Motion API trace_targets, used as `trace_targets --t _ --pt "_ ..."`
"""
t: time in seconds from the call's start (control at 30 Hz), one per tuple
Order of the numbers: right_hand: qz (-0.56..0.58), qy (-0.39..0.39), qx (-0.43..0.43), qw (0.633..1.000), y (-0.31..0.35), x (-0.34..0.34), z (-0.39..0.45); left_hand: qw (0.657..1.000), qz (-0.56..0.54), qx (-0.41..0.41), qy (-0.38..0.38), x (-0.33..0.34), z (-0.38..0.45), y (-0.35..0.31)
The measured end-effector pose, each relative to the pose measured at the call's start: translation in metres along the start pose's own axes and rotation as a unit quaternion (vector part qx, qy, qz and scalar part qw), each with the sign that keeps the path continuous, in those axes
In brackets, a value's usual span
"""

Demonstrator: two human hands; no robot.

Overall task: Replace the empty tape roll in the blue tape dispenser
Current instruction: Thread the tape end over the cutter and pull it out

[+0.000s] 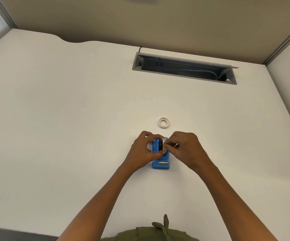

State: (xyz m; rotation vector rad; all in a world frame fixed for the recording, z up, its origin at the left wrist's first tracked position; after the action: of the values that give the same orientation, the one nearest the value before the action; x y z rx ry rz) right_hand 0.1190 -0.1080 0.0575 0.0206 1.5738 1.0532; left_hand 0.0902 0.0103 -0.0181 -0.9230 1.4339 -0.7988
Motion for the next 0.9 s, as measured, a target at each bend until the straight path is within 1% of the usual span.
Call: trace_targets --t 0.13,0.33,0.43,0.5,0.57,0.63,0.67,0.9 --pt "-0.037 0.034 -0.003 0.999 0.004 0.007 0.002 1.000 0.001 0.005 -0.001 -0.001 0.001 0.000" --pt "-0.031 0.058 0.033 0.997 -0.002 0.014 0.001 1.000 0.003 -0.002 -0.003 0.000 0.001 0.003" --pt "0.009 0.048 0.068 0.997 -0.011 0.012 0.004 1.000 0.006 -0.001 0.000 0.000 0.001 0.003" --pt "0.052 0.008 0.099 0.994 -0.021 0.006 0.005 1.000 0.005 -0.003 0.002 0.000 0.001 0.003" --pt "0.122 -0.031 0.132 0.983 -0.030 -0.002 0.004 1.000 0.007 -0.009 0.002 0.000 0.001 0.004" --pt "0.175 -0.024 0.153 0.972 -0.036 -0.002 0.001 1.000 0.011 -0.011 0.002 0.000 0.002 0.004" --pt "0.180 -0.010 0.154 0.972 -0.037 -0.001 0.000 1.000 0.010 -0.010 0.002 0.000 0.002 0.003" --pt "0.116 0.047 0.138 0.983 -0.029 0.003 0.011 1.000 0.013 -0.007 0.001 -0.001 0.002 0.004"
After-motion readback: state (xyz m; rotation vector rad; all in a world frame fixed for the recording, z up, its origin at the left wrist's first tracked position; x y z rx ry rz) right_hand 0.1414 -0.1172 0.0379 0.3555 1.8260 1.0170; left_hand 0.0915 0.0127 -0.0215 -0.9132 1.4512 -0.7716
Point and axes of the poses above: each hand's wrist, its own z-axis towards the middle knuckle, its own x-axis out of the palm, y = z × x, the point moved 8 cm from there along z, towards the middle knuckle, and after that the axes turned 4 degrees about z, right-handed, at the moved point
